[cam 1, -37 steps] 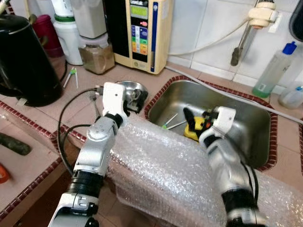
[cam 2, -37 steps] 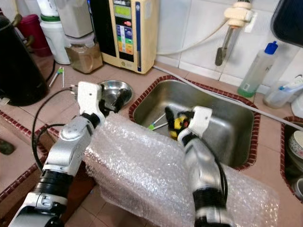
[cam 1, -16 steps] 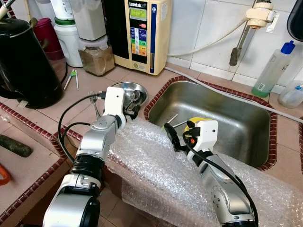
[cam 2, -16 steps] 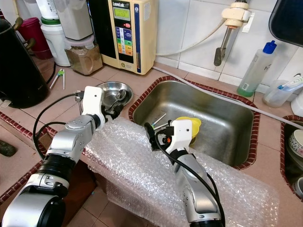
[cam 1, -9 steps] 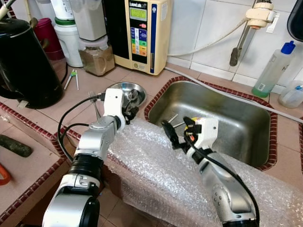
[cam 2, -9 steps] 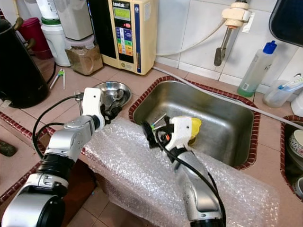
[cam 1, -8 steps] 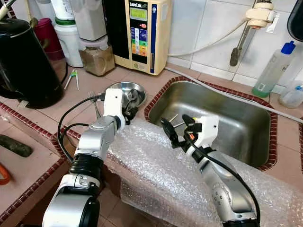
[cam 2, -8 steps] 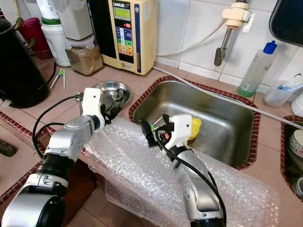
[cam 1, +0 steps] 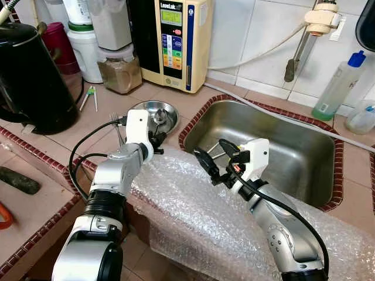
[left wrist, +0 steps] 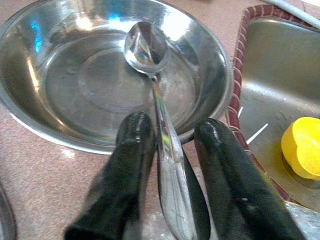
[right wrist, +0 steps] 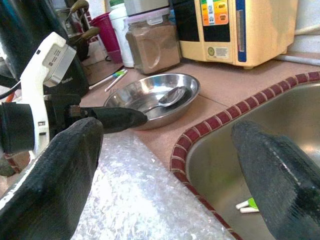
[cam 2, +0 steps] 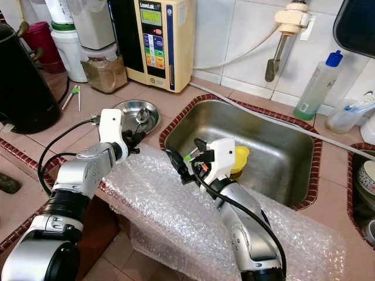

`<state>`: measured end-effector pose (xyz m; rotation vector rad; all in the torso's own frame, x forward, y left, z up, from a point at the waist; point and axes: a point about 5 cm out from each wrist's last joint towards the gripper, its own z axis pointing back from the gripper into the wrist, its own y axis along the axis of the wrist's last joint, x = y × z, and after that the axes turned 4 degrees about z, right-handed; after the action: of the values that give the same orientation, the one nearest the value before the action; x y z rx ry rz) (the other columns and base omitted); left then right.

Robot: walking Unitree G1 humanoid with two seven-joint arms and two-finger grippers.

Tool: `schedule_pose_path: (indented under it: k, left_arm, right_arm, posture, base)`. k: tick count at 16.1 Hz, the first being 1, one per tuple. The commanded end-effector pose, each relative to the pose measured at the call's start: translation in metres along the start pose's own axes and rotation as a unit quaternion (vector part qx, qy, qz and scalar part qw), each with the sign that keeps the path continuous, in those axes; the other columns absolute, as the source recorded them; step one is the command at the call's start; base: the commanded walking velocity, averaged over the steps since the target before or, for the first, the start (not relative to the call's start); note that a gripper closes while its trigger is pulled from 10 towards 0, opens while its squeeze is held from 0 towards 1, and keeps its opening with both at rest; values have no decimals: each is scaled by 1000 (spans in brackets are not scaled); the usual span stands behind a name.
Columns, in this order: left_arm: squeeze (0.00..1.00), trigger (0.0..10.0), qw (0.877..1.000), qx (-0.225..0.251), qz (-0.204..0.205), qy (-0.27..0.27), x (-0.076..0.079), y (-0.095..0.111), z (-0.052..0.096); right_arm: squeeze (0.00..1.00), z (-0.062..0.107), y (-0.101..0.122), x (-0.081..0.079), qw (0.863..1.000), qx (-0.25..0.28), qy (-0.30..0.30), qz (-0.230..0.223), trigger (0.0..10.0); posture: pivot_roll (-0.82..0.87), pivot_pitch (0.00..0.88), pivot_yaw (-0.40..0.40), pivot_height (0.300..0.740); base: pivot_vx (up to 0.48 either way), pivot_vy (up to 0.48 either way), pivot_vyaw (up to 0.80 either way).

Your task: Kitchen organization

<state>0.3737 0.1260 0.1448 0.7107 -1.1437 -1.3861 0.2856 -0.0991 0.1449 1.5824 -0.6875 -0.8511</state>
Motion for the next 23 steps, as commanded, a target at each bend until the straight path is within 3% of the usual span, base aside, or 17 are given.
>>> schedule_pose_path:
  k: [1, 6, 9, 10, 15, 17, 18, 19, 21, 23]
  left_arm:
    - [0, 0, 1000, -1, 0, 9, -3, 2, 1]
    - [0, 0, 999, 22, -5, 22, -7, 6, 3]
    - [0, 0, 996, 78, 10, 28, -7, 17, 6]
    - [0, 0, 994, 107, -2, 22, -4, 21, 9]
    - [0, 0, 987, 161, -5, 5, 6, 25, 15]
    - [0, 0, 983, 176, -43, 24, 1, 25, 19]
    - [0, 10000, 976, 206, -72, 20, 0, 26, 26]
    - [1000, 10000, 971, 224, -79, 5, 3, 22, 33]
    - [1000, 10000, 968, 236, -81, 8, 2, 12, 41]
    - [1000, 10000, 960, 257, -83, 74, -12, 9, 49]
  right_arm:
    - [0, -2, 8, -5, 1000, 10, 17, 11, 10000]
    - [0, -3, 6, -5, 1000, 5, 14, 16, 10000]
    - [0, -3, 5, -3, 1000, 3, 6, 17, 10000]
    - [0, -4, 5, -2, 1000, 3, 2, 18, 10000]
    - [0, -4, 6, 1, 1000, 6, -9, 21, 10000]
    - [0, -3, 5, 2, 1000, 2, -14, 25, 10000]
    - [0, -3, 5, 3, 1000, 3, -16, 25, 10000]
    - [0, -3, 6, 3, 1000, 2, -17, 27, 10000]
    - [0, -4, 5, 3, 999, 1, -18, 28, 10000]
    - [0, -4, 4, 2, 999, 0, -18, 27, 10000]
  posture:
    - [14, 0, 38, 740]
    - [17, 0, 40, 740]
    - [18, 0, 40, 740]
    - [18, 0, 40, 740]
    - [15, 0, 40, 740]
    - [15, 0, 37, 740]
    - [17, 0, 31, 740]
    - [19, 0, 30, 740]
    - [22, 1, 27, 740]
    - [29, 4, 24, 740]
  base:
    - [0, 0, 0]
    - [0, 0, 0]
    - [0, 0, 0]
    - [0, 0, 0]
    - [0, 0, 0]
    - [0, 0, 0]
    - [0, 0, 0]
    - [0, 0, 0]
    - [0, 0, 0]
    - [0, 0, 0]
